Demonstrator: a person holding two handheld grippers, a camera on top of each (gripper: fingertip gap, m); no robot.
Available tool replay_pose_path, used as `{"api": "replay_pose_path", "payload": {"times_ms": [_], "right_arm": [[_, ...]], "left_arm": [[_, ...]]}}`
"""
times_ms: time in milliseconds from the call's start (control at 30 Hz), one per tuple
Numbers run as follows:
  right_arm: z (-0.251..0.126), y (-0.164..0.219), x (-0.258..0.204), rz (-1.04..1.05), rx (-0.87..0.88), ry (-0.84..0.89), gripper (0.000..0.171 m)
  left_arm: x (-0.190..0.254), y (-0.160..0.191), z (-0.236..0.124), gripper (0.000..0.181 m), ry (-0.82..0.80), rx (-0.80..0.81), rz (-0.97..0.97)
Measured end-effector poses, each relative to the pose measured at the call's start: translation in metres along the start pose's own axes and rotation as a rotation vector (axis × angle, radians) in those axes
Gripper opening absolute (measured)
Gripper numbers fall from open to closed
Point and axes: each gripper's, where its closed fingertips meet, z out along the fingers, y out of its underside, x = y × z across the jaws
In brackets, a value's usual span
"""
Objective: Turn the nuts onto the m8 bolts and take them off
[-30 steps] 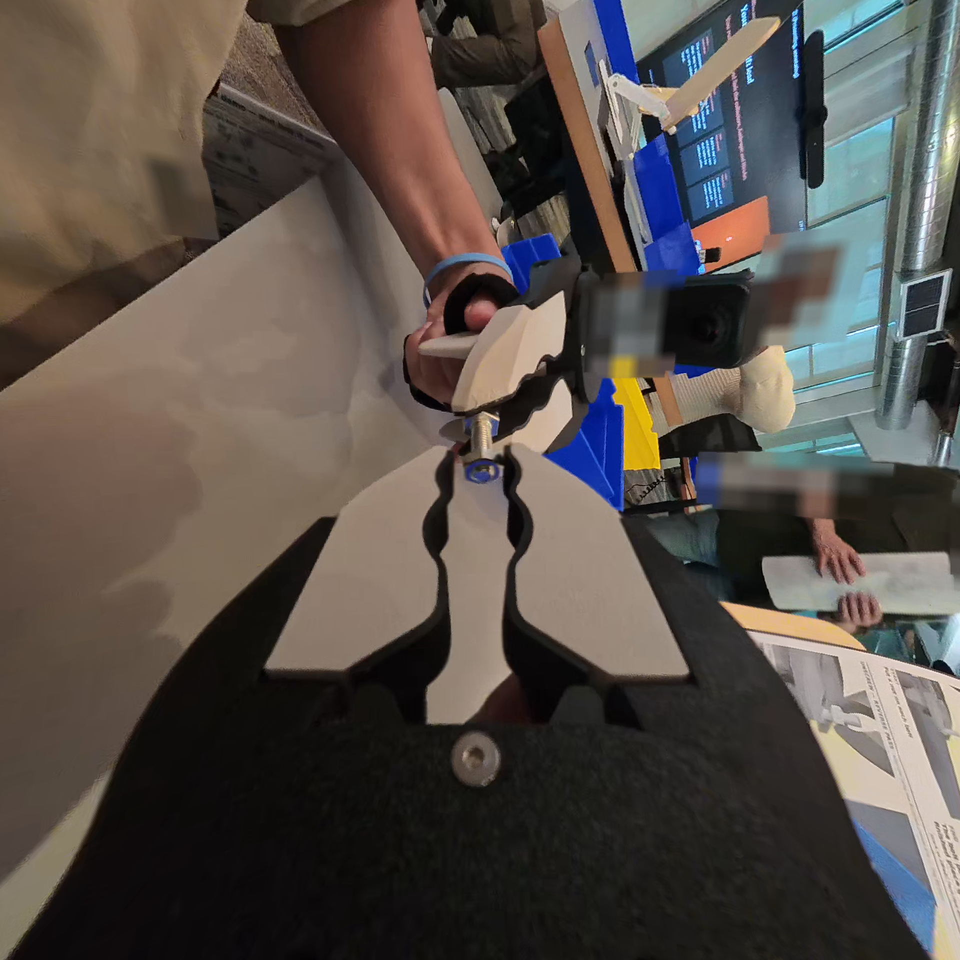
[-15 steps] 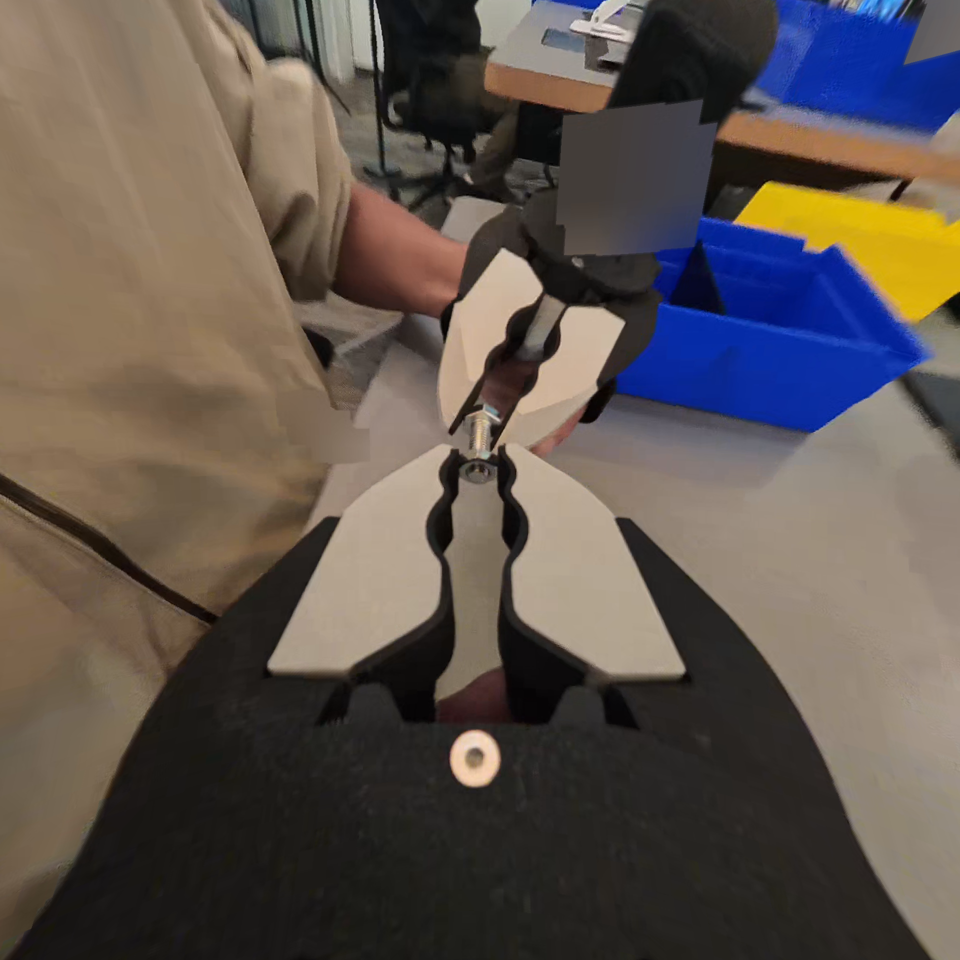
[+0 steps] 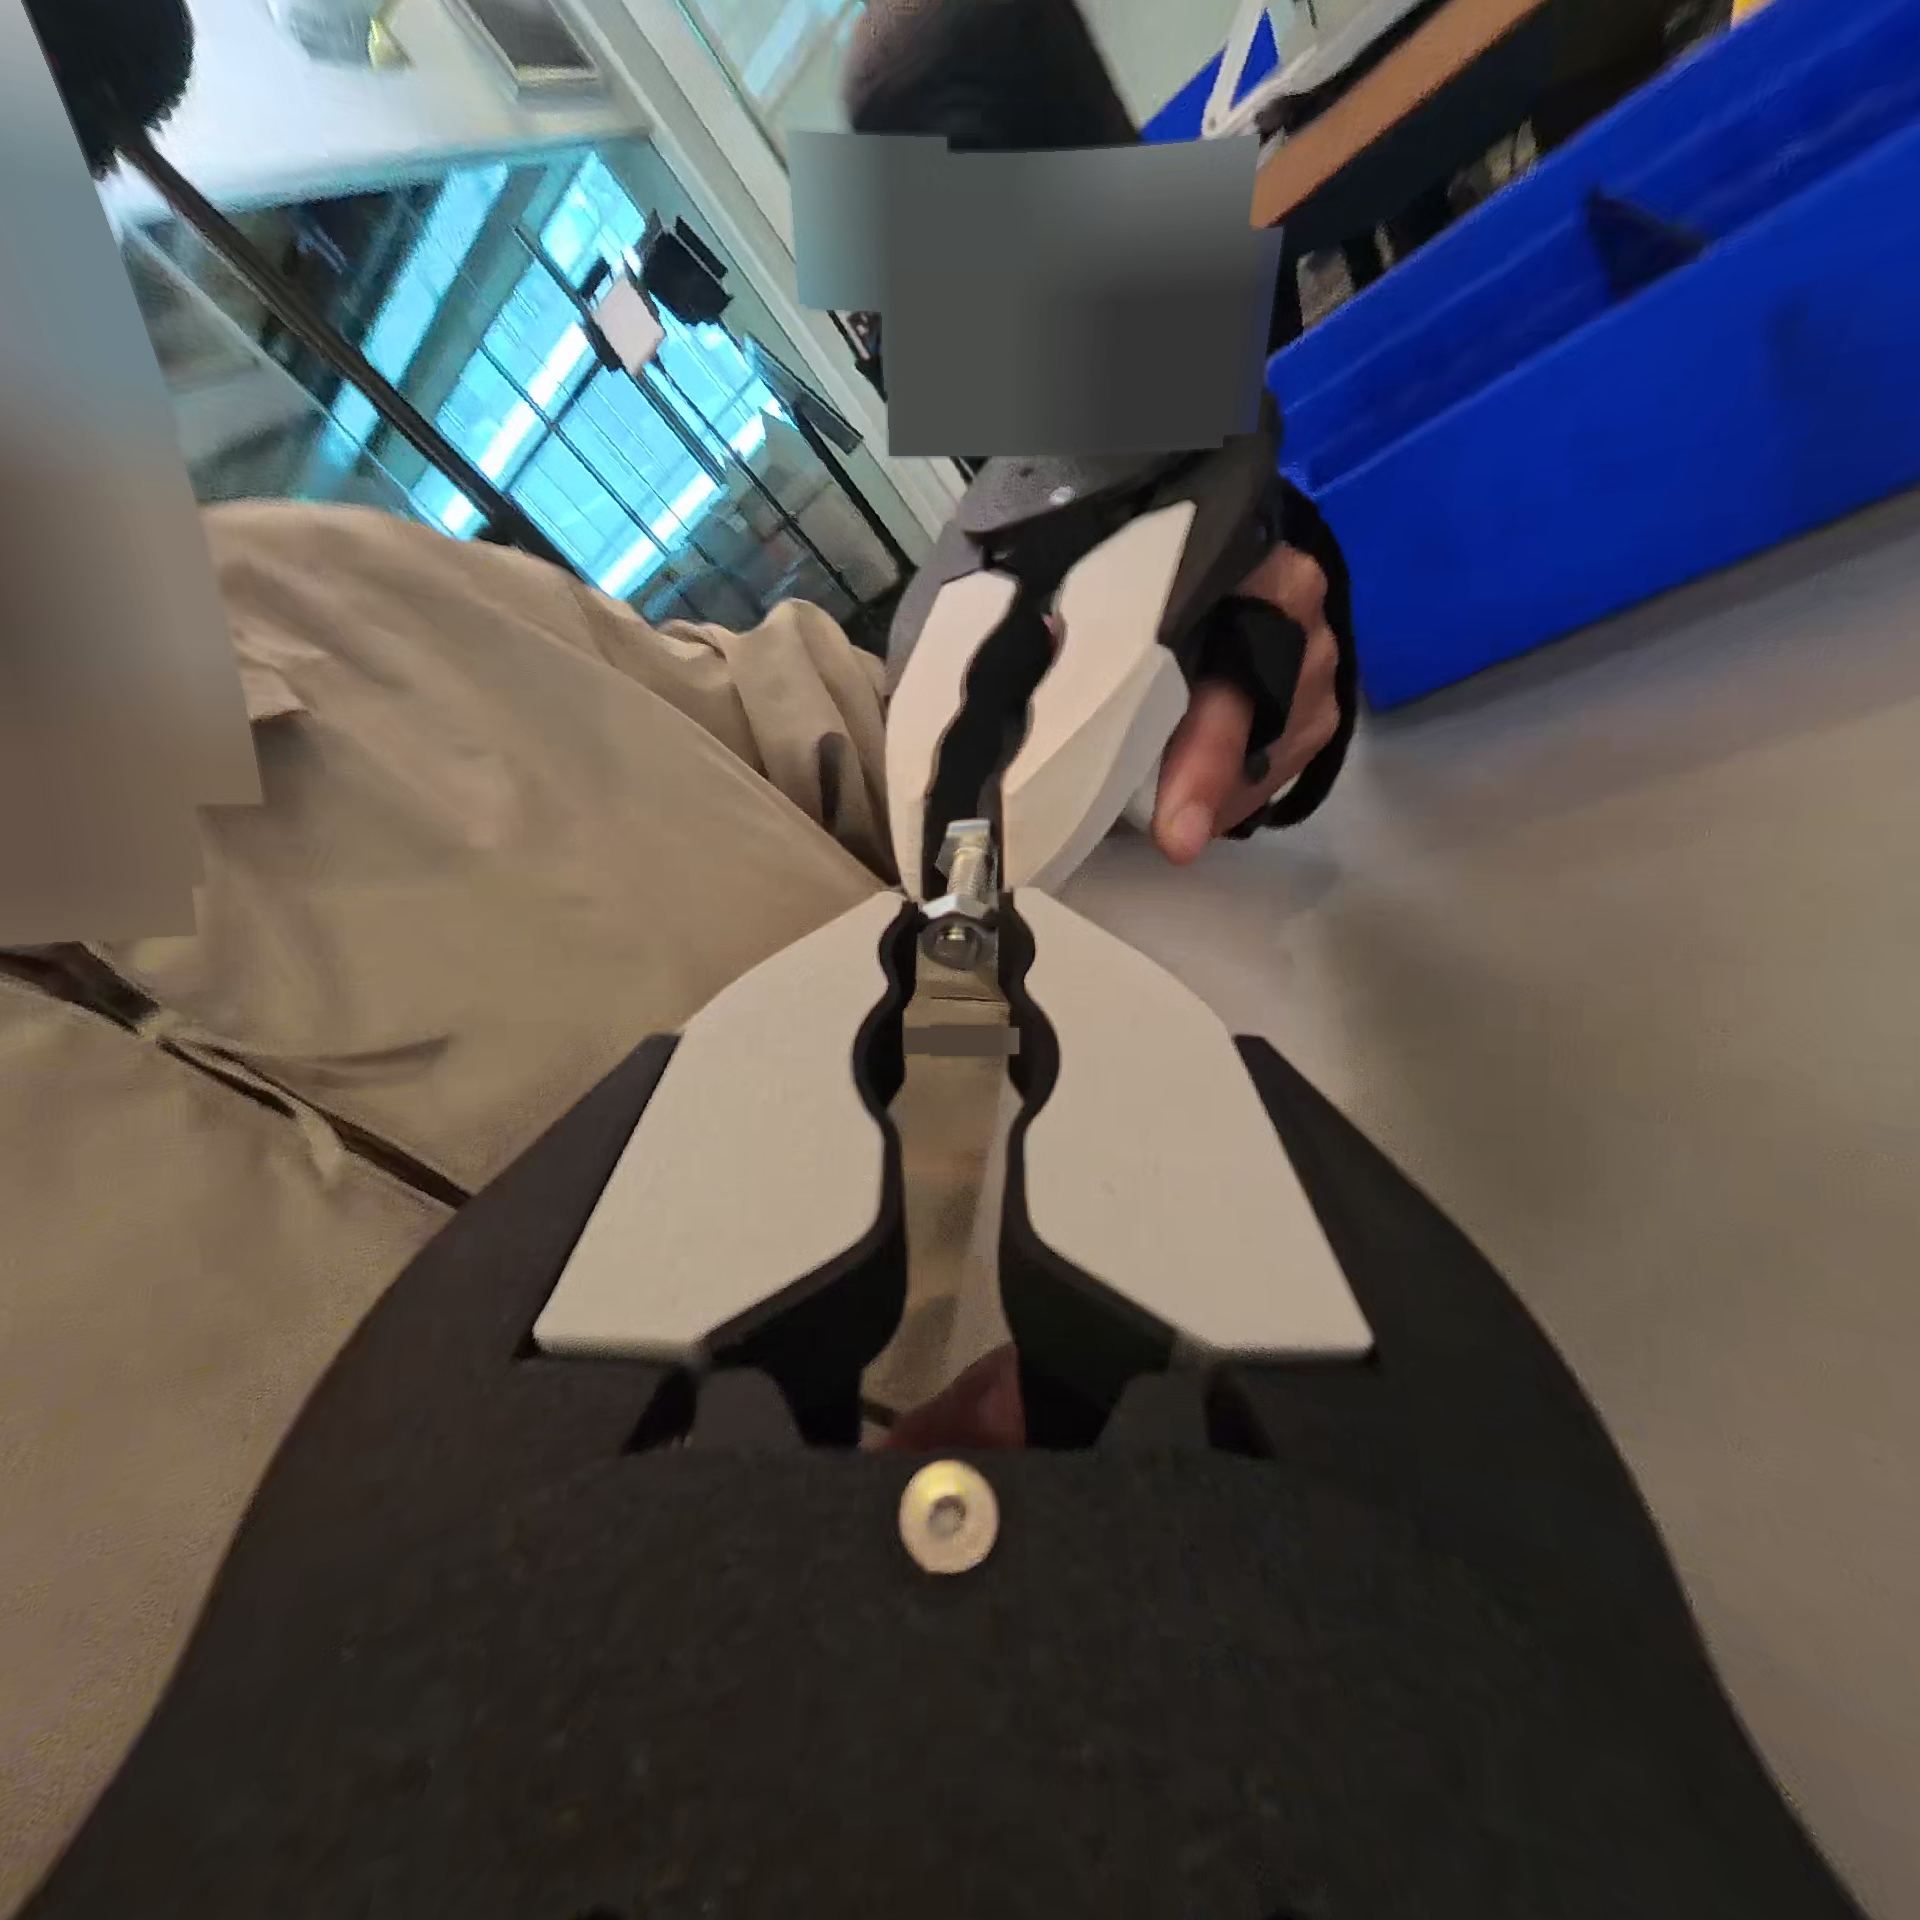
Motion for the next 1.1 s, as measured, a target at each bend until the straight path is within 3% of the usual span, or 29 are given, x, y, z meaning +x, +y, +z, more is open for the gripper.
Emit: {"api": "replay_pose_path", "payload": {"times_ms": [100,200,300,367,533,700,767,867,1100], "right_arm": [[-0.002,-0.001,0.001,-0.352,-0.065,0.151,0.037],[-0.009,-0.004,0.006,-0.892,-0.146,0.425,0.049],[-0.010,0.000,0.001,-1.436,-0.243,0.620,0.046],[-0.005,0.010,0.004,-1.586,-0.326,0.664,0.049],[0.005,0.004,0.005,-1.596,-0.277,0.645,0.047],[0.007,0.000,0.004,-1.602,-0.287,0.586,0.016],[0.005,0.001,0.005,-1.531,-0.309,0.553,0.016],[0.006,0.005,0.006,-1.316,-0.311,0.480,0.016],[0.005,0.011,0.004,-0.552,-0.203,0.224,0.015]], "left_arm": [[0.000,-0.003,0.000,0.015,0.000,0.026,-0.013],[0.002,-0.006,-0.004,0.015,0.017,0.073,-0.038],[0.002,-0.008,-0.008,0.015,0.029,0.114,-0.063],[0.003,-0.010,-0.007,0.015,0.036,0.120,-0.072],[0.007,-0.006,-0.002,0.015,0.073,0.093,-0.075],[0.009,-0.004,0.001,0.015,0.083,0.064,-0.065],[0.008,-0.002,0.002,0.015,0.071,0.054,-0.060],[0.008,0.000,0.001,0.015,0.064,0.042,-0.051],[0.005,0.004,0.003,0.015,0.039,0.006,-0.022]]}}
